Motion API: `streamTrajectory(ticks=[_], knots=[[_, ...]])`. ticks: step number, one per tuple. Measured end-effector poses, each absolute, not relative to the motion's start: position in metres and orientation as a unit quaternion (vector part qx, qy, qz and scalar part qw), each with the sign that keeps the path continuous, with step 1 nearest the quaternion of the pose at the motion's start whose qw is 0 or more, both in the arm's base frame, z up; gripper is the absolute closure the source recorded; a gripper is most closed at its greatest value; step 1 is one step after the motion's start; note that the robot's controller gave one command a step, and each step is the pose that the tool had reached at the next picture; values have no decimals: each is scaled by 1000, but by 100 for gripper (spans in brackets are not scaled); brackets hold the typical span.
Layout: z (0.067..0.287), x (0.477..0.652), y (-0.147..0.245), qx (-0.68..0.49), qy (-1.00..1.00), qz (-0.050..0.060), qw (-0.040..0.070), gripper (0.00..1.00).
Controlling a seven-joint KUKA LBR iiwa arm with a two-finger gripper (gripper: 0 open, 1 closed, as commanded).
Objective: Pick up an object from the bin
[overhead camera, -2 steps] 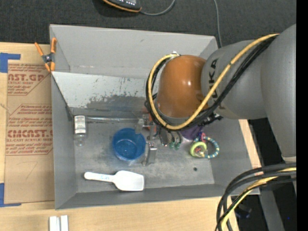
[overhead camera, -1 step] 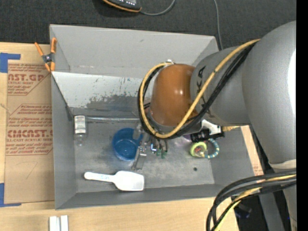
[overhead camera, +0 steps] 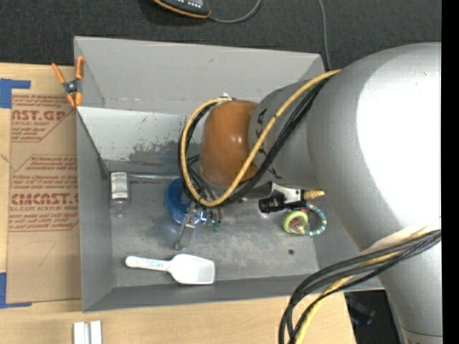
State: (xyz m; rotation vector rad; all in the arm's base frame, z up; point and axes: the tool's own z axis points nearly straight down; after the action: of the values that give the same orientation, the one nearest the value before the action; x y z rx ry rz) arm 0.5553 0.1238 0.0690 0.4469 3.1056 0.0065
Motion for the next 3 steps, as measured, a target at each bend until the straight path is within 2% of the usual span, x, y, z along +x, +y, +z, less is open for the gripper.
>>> streamTrajectory(ticks=[1,3], knots=[[71,555,111,156,988,4,1,100],[73,554,111,156,988,4,1,100]])
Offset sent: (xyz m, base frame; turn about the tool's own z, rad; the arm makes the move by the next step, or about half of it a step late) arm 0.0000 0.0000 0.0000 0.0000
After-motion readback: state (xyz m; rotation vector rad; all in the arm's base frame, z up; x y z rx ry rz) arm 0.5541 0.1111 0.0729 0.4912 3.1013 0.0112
